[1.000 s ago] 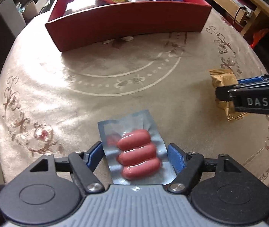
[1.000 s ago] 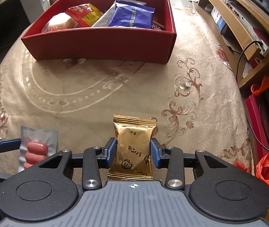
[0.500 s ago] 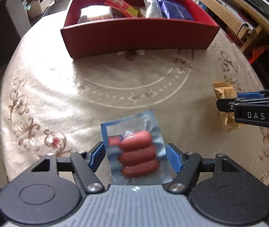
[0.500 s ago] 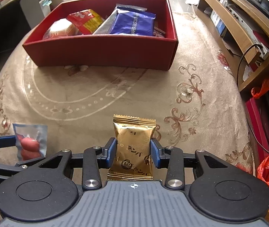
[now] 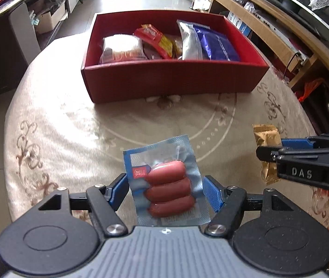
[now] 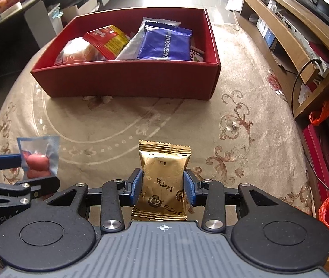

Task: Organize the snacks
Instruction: 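Lift the sausage pack and gold snack and carry them over the red box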

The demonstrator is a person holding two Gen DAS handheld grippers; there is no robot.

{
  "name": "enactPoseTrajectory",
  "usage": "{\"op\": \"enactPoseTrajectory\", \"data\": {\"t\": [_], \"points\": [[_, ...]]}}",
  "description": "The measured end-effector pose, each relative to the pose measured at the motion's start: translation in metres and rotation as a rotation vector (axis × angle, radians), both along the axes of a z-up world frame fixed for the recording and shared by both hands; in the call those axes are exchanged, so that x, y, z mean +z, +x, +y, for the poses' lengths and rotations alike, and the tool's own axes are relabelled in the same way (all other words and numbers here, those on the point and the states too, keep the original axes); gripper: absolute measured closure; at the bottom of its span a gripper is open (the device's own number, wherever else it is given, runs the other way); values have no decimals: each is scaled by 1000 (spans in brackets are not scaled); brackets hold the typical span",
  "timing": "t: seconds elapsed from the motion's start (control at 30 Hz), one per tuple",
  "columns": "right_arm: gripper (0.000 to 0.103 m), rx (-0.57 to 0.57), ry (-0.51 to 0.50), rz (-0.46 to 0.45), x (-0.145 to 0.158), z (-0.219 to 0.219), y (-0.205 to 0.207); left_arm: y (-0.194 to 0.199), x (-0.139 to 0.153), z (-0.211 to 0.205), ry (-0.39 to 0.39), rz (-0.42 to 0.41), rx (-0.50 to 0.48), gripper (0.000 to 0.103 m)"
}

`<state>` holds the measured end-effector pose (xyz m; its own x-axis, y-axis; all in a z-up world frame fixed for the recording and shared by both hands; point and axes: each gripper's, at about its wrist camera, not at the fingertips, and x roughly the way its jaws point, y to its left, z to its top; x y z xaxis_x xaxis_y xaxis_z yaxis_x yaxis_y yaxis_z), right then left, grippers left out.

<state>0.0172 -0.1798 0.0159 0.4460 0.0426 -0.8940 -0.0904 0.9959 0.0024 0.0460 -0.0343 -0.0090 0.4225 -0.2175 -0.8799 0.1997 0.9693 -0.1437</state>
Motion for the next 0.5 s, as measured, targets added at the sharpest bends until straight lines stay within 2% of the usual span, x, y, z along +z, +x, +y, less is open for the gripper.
{"op": "enactPoseTrajectory", "data": {"t": [0.2,0.5], "points": [[56,-4,-10,6,-2,4,4,9,3,-1,-1,-38,-9,38],[56,-17,-30,5,-4,10,12,21,-2,6,-16,-46,-6,38]]}}
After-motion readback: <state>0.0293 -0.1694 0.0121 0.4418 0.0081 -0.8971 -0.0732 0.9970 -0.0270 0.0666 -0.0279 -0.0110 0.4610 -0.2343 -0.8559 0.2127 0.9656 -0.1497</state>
